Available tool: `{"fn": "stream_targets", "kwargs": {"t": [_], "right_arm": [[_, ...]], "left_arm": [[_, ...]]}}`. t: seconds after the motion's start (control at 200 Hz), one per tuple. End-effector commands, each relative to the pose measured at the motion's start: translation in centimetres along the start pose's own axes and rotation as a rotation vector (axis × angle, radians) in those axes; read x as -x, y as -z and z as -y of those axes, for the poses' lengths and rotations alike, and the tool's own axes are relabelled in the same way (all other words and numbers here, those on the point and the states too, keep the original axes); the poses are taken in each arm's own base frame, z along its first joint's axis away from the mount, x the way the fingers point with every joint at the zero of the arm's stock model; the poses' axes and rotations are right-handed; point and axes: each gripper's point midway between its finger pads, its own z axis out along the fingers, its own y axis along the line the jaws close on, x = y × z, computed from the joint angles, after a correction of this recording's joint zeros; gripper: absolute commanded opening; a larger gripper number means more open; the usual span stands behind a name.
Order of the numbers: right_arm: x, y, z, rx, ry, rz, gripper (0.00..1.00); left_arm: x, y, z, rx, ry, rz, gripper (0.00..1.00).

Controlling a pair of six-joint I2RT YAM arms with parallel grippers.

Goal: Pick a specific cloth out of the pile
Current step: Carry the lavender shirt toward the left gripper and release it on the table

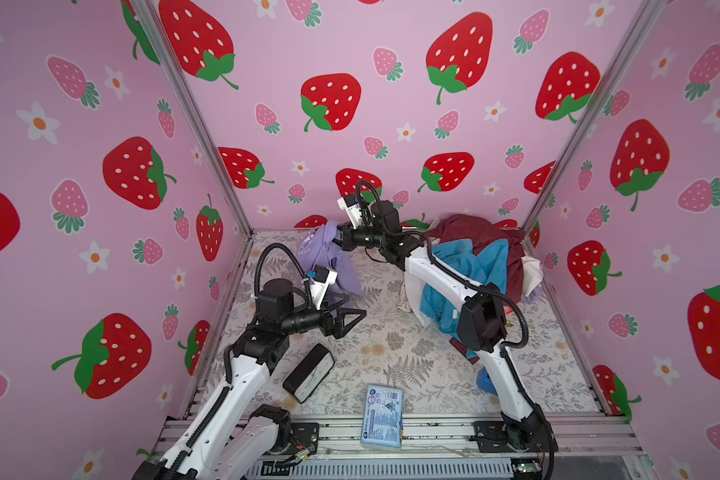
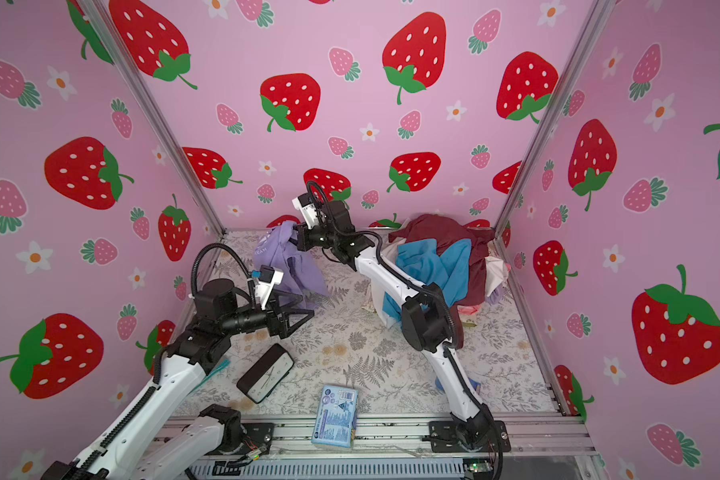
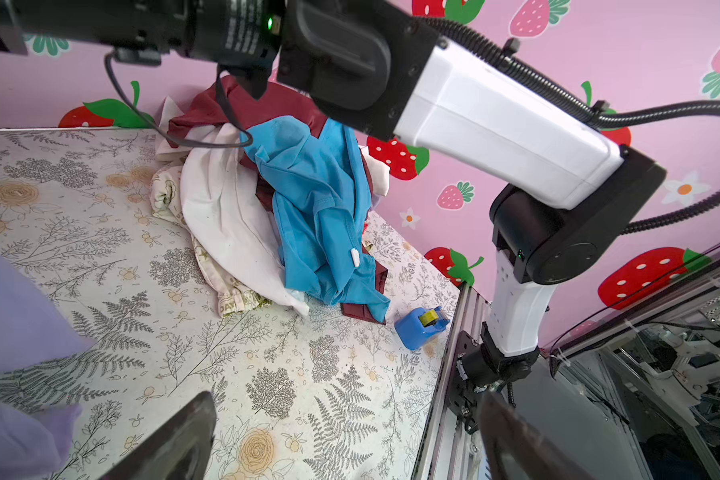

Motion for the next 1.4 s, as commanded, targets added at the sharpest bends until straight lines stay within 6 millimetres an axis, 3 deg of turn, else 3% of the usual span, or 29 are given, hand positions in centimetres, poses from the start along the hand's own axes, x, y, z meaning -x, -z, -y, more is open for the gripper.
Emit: {"fn": "stream_targets", "kwargs": {"t": [0.0,0.205,0.295,0.34,0.445,0.55,0.61,0.67,0.765,1.041,1.136,1.396], "right_arm": [[-2.1,-1.2,-0.7,0.105,-0.055,-0.024,0.0],[-8.2,-2.3,1.4,0.11,-0.16,-0.138,0.0],[-10.5,-2.2,1.4,0.108,-0.174,-0.188,0.0],[-11.8,-2.0,1.4,0.093,-0.172,-0.221,0.08],[-14.6,-1.5,1.7,0.031,-0.149,-0.297,0.18],[-17.3,-1.0,2.1,-0.017,-0.145,-0.361,0.44],[-18.7,-0.6,2.4,-0.039,-0.151,-0.389,0.51],[-20.1,-0.4,2.9,-0.064,-0.158,-0.421,0.64],[-21.9,-0.4,3.8,-0.098,-0.175,-0.459,0.68],[-23.6,-3.3,5.6,-0.077,-0.24,-0.453,0.58],[-23.5,-4.9,6.4,-0.066,-0.271,-0.424,0.53],[-21.4,-8.0,7.4,0.0,-0.339,-0.272,0.52]], "left_arm": [[-0.1,0.1,0.4,-0.007,-0.026,0.003,0.99],[0.0,0.2,0.4,-0.007,-0.033,0.007,0.99],[-0.1,0.2,0.4,-0.005,-0.029,0.006,0.99],[-0.1,0.1,0.4,-0.006,-0.028,0.006,0.99],[-0.1,0.1,0.4,-0.006,-0.029,0.007,0.99],[-0.1,0.1,0.3,-0.006,-0.029,0.007,0.99],[-0.2,0.1,0.3,-0.006,-0.026,0.004,0.99],[-0.1,0.1,0.3,-0.006,-0.027,0.005,0.99],[-0.1,0.1,0.3,-0.006,-0.027,0.005,0.99],[-0.3,0.0,0.2,-0.005,-0.025,0.0,0.99],[-0.3,0.0,0.1,-0.001,-0.026,-0.001,0.99],[-0.3,0.0,-0.1,0.008,-0.028,-0.002,0.99]]}}
